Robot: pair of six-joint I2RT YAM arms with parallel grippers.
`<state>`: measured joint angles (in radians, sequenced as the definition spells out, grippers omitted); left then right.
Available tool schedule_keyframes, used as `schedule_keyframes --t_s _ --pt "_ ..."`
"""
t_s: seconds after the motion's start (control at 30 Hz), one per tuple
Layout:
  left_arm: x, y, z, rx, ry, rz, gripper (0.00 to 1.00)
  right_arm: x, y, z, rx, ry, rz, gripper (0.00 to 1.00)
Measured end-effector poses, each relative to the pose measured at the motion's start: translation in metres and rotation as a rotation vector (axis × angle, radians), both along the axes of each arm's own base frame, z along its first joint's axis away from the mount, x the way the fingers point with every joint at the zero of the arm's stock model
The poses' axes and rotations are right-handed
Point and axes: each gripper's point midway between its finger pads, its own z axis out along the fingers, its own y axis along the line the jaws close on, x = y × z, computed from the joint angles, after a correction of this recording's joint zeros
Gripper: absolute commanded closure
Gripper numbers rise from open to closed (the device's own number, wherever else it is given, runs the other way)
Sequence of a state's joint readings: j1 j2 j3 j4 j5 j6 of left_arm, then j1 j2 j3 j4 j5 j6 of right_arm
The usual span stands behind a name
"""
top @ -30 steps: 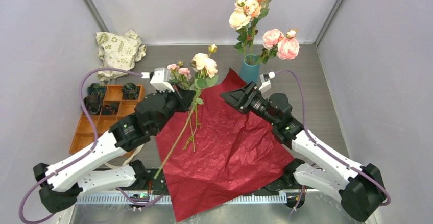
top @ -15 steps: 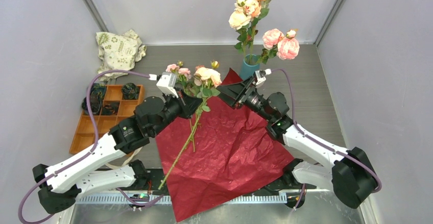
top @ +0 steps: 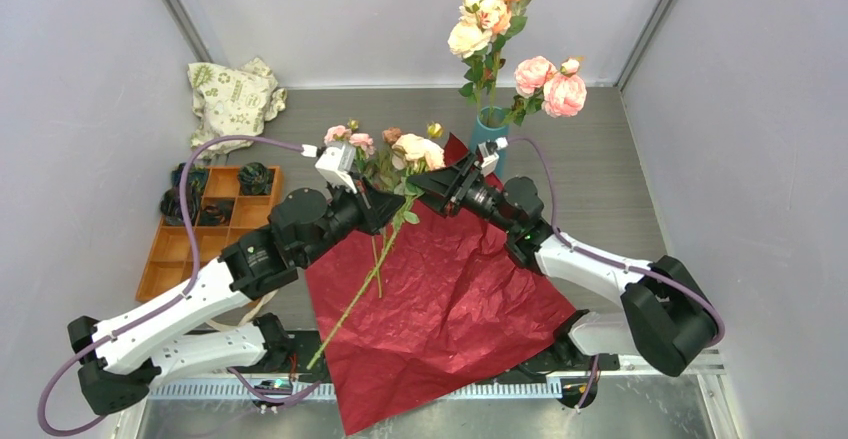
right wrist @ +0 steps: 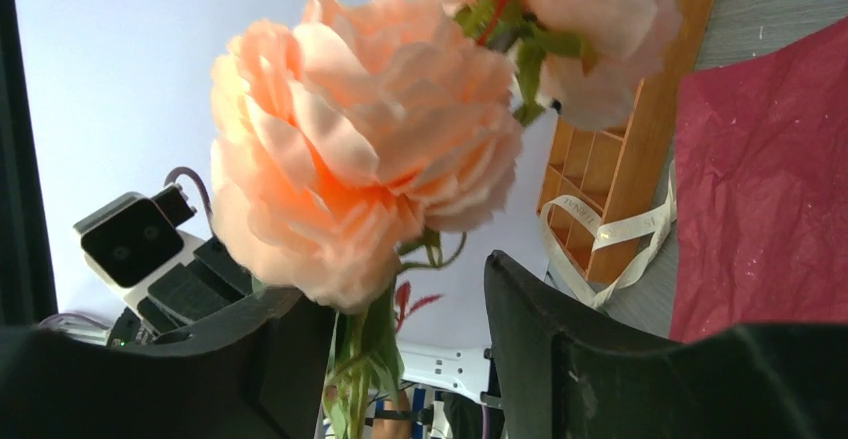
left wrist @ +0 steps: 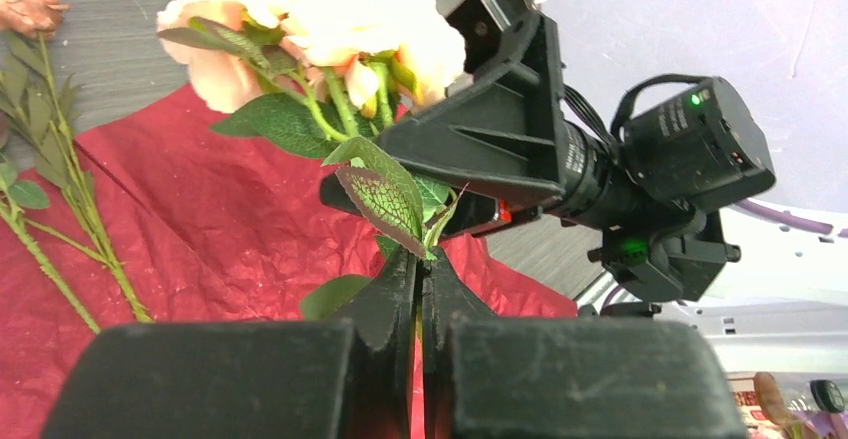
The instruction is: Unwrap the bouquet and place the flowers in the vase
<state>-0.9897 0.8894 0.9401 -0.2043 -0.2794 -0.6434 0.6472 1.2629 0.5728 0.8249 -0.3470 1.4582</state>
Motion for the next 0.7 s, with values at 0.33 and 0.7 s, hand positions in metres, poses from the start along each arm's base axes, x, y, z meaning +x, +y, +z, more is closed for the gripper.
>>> schedule_keyframes --t_s 0.33,0.7 --pt "-0.016 -0.013 0.003 -0.027 -0.008 -0.087 0.98 0.012 0.013 0.031 0.036 -0.062 0.02 0.73" --pt "-0.023 -0.006 0.0 -0.033 -0.014 -0.096 0.75 0.005 0.013 0.03 -0.034 -0.077 0.035 0.99"
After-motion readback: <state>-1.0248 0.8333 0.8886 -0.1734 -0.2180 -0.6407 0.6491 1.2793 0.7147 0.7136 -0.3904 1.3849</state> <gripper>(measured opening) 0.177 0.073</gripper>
